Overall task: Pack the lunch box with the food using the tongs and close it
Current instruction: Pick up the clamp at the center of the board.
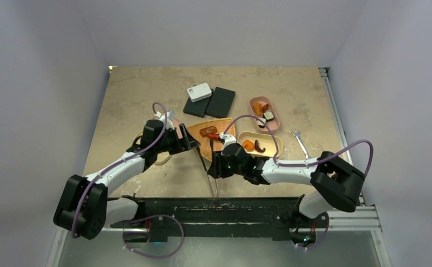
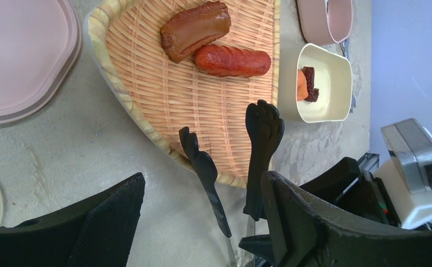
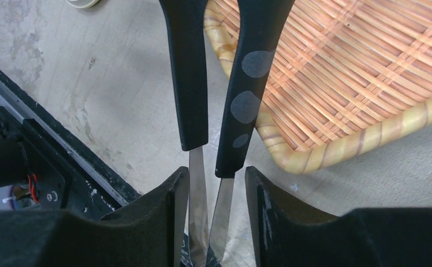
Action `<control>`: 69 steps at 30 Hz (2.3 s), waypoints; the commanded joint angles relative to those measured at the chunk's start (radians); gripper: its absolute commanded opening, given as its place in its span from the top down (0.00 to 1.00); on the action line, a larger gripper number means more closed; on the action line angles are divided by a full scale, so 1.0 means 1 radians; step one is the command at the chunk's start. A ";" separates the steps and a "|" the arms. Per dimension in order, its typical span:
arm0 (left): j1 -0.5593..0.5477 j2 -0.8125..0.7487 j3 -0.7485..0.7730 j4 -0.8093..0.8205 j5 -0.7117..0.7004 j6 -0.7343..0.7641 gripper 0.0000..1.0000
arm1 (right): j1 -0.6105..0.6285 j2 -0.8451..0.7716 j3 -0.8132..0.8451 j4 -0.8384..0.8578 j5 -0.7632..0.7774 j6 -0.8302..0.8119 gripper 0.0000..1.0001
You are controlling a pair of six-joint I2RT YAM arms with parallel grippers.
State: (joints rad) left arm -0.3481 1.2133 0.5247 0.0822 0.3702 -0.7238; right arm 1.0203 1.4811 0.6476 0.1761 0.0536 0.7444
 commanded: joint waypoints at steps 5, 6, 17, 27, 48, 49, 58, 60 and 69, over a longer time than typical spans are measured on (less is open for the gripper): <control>0.003 -0.026 -0.036 0.056 0.040 -0.019 0.24 | 0.001 -0.007 0.006 0.052 -0.005 0.039 0.84; 0.003 -0.036 -0.036 0.056 0.037 -0.021 0.24 | 0.001 -0.017 0.007 0.045 -0.001 0.042 0.88; 0.003 -0.200 0.000 0.118 0.136 0.021 0.22 | -0.017 -0.180 0.125 -0.091 0.015 -0.085 1.00; 0.003 -0.176 -0.034 0.267 0.209 -0.174 0.24 | -0.034 -0.131 0.278 -0.165 0.044 -0.235 1.00; 0.003 -0.098 -0.112 0.460 0.125 -0.452 0.58 | -0.019 -0.105 0.315 -0.104 0.069 -0.443 1.00; 0.003 -0.093 -0.114 0.464 0.126 -0.455 0.58 | -0.019 -0.109 0.311 -0.097 0.064 -0.446 1.00; 0.003 -0.072 -0.119 0.506 0.133 -0.476 0.70 | -0.004 -0.110 0.302 -0.061 0.016 -0.466 0.98; 0.003 -0.077 -0.124 0.520 0.128 -0.490 0.84 | -0.004 -0.110 0.301 -0.062 0.032 -0.457 0.95; 0.004 -0.092 -0.148 0.576 0.101 -0.578 1.00 | -0.004 -0.179 0.250 -0.024 0.120 -0.428 0.88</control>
State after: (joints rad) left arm -0.3481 1.1351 0.3893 0.5648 0.4862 -1.2396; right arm 1.0100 1.3777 0.9199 0.0654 0.1410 0.3130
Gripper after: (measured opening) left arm 0.284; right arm 0.122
